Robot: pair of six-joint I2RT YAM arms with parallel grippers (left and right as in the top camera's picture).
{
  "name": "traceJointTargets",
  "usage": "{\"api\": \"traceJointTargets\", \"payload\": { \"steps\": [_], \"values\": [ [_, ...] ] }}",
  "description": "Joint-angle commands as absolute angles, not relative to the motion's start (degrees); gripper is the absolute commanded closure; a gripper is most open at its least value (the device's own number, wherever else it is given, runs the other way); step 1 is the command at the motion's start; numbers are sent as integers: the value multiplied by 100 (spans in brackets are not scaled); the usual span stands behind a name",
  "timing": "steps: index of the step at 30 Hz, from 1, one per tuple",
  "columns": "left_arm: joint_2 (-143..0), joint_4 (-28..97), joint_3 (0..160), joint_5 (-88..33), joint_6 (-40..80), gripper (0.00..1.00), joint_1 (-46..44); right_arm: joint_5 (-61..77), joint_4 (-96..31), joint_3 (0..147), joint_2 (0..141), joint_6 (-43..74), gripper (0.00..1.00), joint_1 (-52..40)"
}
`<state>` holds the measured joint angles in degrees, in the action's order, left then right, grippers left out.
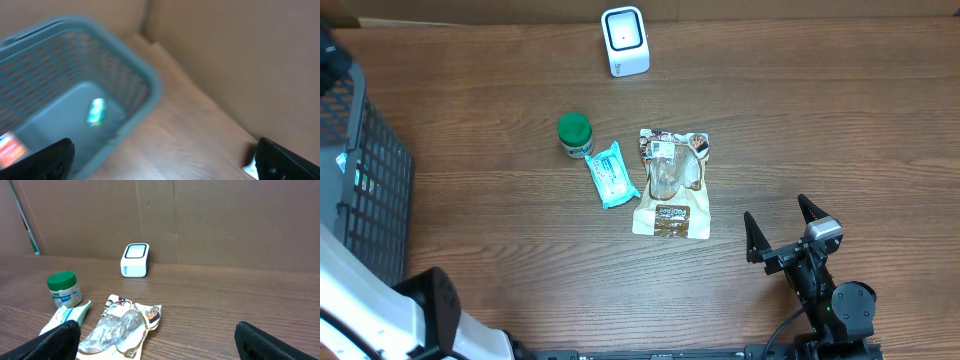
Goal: Scan the item barcode
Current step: 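Withdraw the left gripper back toward the grey basket, then reach the left gripper into the basket and grasp the small tissue pack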
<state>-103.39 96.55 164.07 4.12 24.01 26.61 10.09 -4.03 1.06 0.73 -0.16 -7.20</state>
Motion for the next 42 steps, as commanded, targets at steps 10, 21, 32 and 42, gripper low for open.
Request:
{"api": "traceJointTargets", "payload": {
  "steps": [10,21,32,42],
  "values": [
    [-10739,9157,14656,1605,2416,0,3872,1011,-377,47,16,1,0,-701],
    [-12398,8641,13955,1068,1922,9,4012,1011,-377,47,16,3,0,-701],
    [-12988,8173,13817,462,1087,23,4007,1011,-377,47,16,1,0,-701],
    [-12986,7555,12648,458,980,28,4077,1009,-375,47,16,1,0,-701]
  ]
}}
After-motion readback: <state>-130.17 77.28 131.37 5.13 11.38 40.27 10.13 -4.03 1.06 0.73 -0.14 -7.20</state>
